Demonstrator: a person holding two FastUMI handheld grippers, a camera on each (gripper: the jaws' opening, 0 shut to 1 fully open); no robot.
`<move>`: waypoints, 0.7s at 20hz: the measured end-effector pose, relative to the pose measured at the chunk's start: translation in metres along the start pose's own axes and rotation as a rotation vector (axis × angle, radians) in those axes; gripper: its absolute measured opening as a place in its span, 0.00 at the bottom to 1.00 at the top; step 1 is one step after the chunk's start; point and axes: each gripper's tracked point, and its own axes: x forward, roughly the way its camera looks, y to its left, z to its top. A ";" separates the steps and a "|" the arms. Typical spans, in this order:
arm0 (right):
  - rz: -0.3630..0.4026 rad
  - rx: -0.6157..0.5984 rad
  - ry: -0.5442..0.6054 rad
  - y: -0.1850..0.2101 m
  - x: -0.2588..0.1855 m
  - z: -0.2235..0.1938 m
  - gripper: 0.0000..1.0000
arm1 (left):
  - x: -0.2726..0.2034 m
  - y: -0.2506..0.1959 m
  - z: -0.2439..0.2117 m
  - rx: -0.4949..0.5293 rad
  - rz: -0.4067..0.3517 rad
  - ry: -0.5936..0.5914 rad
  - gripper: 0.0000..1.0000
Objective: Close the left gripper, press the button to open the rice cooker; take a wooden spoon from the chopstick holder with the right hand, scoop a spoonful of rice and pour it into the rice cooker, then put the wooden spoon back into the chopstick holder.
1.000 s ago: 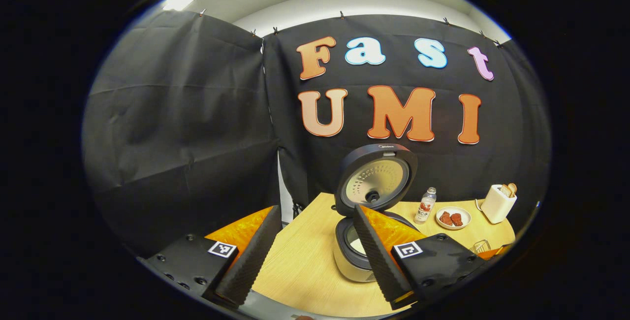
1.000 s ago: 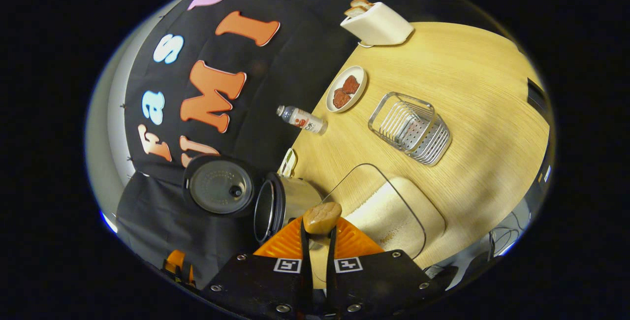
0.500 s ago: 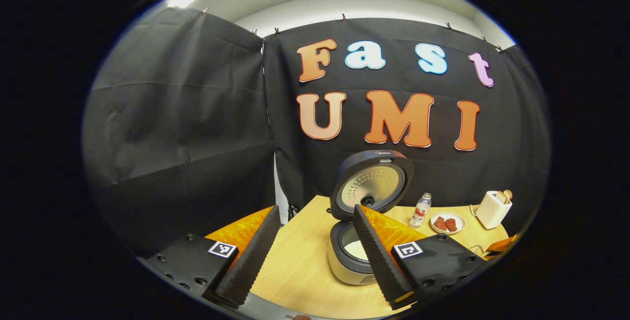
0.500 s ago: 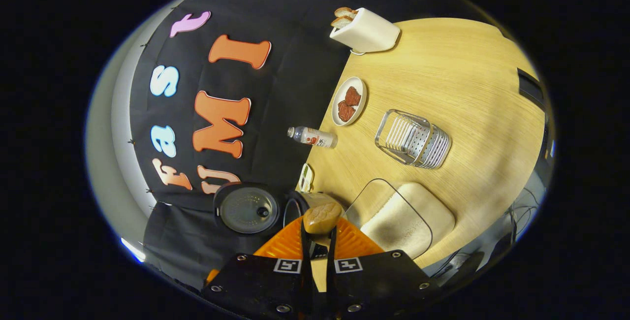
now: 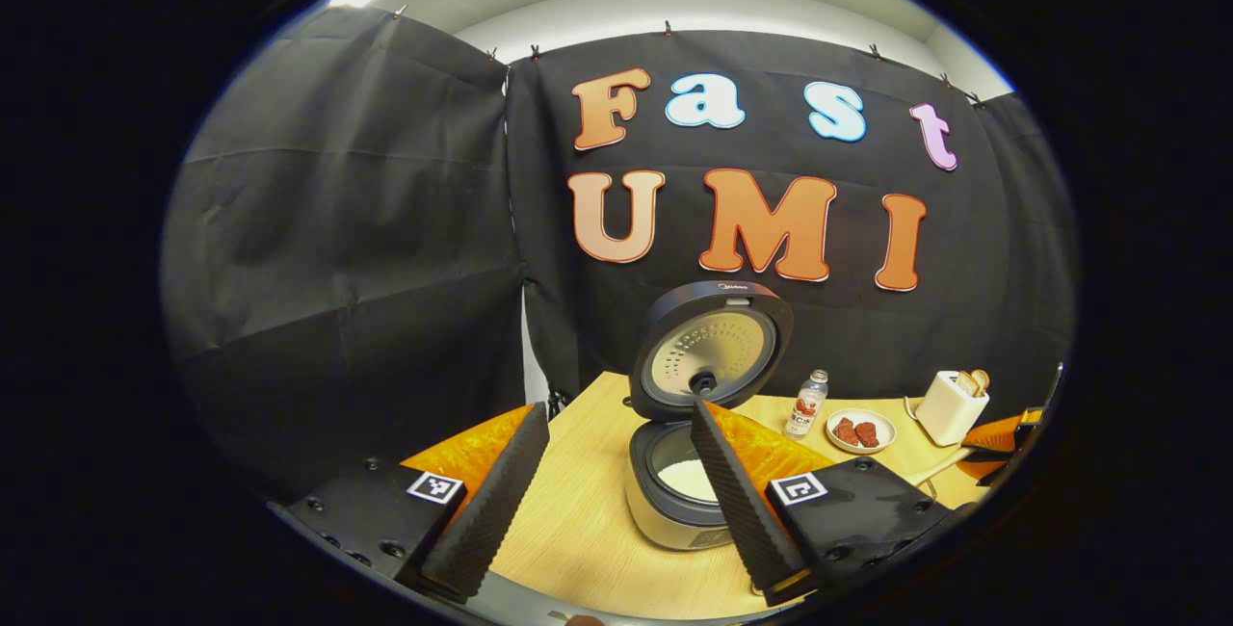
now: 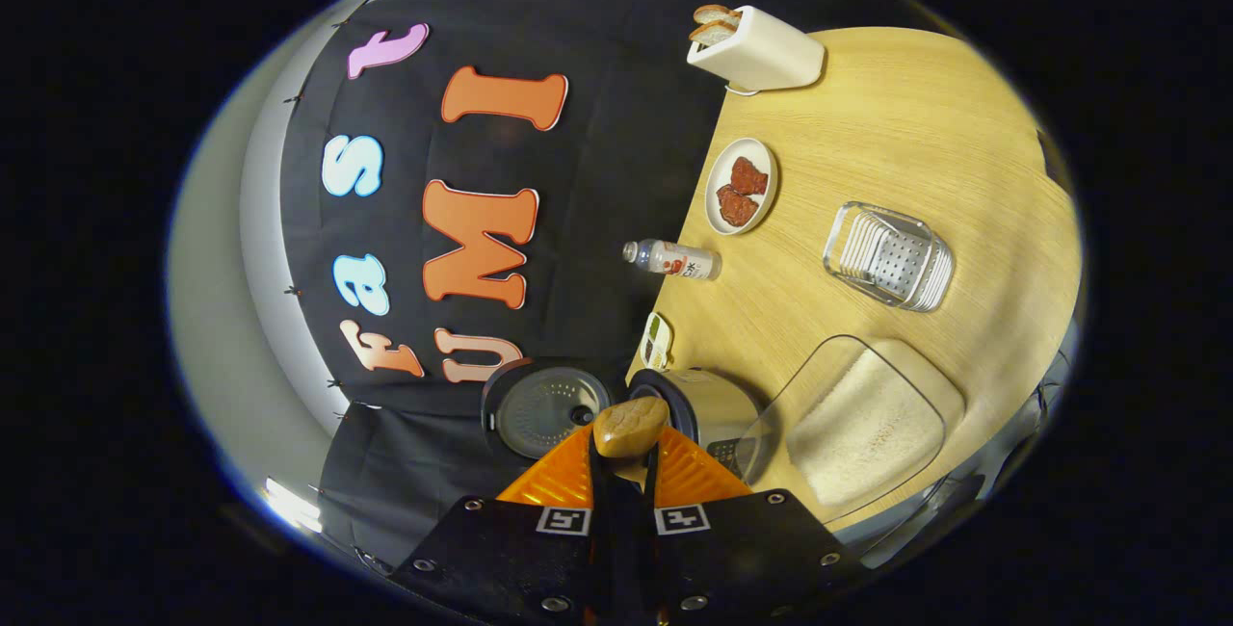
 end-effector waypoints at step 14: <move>0.065 -0.189 -0.046 0.088 0.091 -0.004 0.10 | -0.008 -0.026 -0.004 -0.005 -0.104 0.015 1.00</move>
